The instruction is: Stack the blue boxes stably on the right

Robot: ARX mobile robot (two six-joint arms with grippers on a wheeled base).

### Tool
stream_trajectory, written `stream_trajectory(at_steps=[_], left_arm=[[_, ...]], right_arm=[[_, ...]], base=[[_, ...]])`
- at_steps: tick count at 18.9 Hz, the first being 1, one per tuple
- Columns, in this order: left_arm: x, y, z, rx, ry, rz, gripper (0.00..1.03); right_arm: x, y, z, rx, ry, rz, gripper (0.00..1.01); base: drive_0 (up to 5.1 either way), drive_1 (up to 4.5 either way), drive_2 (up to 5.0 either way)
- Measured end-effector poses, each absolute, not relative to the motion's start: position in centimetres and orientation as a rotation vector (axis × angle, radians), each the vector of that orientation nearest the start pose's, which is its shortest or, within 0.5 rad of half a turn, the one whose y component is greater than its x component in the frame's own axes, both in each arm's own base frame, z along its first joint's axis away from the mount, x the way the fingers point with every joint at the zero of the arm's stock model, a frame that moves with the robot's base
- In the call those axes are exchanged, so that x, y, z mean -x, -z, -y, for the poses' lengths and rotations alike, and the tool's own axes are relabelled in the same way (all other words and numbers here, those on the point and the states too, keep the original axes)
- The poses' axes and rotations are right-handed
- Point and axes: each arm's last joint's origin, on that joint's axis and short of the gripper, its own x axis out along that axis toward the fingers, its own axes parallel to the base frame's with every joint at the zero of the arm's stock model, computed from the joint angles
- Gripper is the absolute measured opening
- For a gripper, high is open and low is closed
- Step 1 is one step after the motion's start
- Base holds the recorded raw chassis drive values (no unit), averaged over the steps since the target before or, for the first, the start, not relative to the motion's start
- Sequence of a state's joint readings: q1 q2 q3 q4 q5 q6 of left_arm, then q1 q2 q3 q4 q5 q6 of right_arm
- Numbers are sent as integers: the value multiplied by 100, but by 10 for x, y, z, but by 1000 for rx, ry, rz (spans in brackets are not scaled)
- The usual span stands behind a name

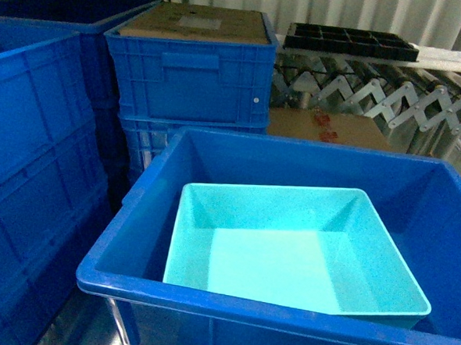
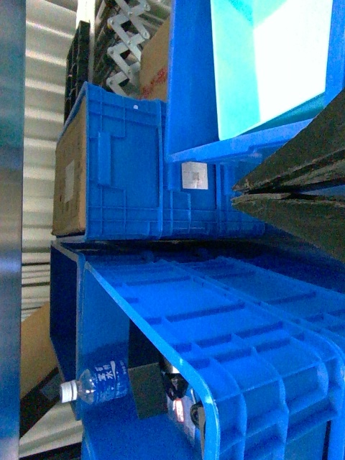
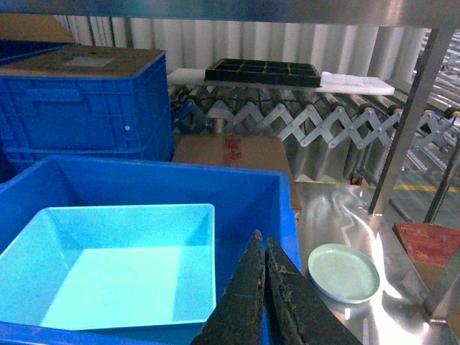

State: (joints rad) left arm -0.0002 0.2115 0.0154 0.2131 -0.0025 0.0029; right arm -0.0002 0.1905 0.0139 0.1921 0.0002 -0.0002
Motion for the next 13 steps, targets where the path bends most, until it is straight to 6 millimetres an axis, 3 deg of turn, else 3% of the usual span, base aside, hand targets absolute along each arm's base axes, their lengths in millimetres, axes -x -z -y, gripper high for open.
stream_trajectory(at_steps=[4, 5, 10, 11, 13], left_arm=[[-99, -165, 0, -3, 2, -33, 2], [-97, -171, 0, -3, 1, 25, 2], [-97, -168, 0, -3, -1, 1, 2], [-97, -168, 0, -1, 0, 1, 5], [-97, -168, 0, -1, 0, 1, 32]], right_arm=[[-97, -171, 0, 0, 0, 27, 2], [-97, -167, 0, 0, 1, -4, 2], [-97, -168, 0, 0, 0, 6, 2], [-97, -168, 0, 1, 0, 5, 11], [-97, -168, 0, 1, 0, 6, 38]], base=[[0, 0, 0], [0, 0, 0], [0, 0, 0], [0, 0, 0], [0, 0, 0]])
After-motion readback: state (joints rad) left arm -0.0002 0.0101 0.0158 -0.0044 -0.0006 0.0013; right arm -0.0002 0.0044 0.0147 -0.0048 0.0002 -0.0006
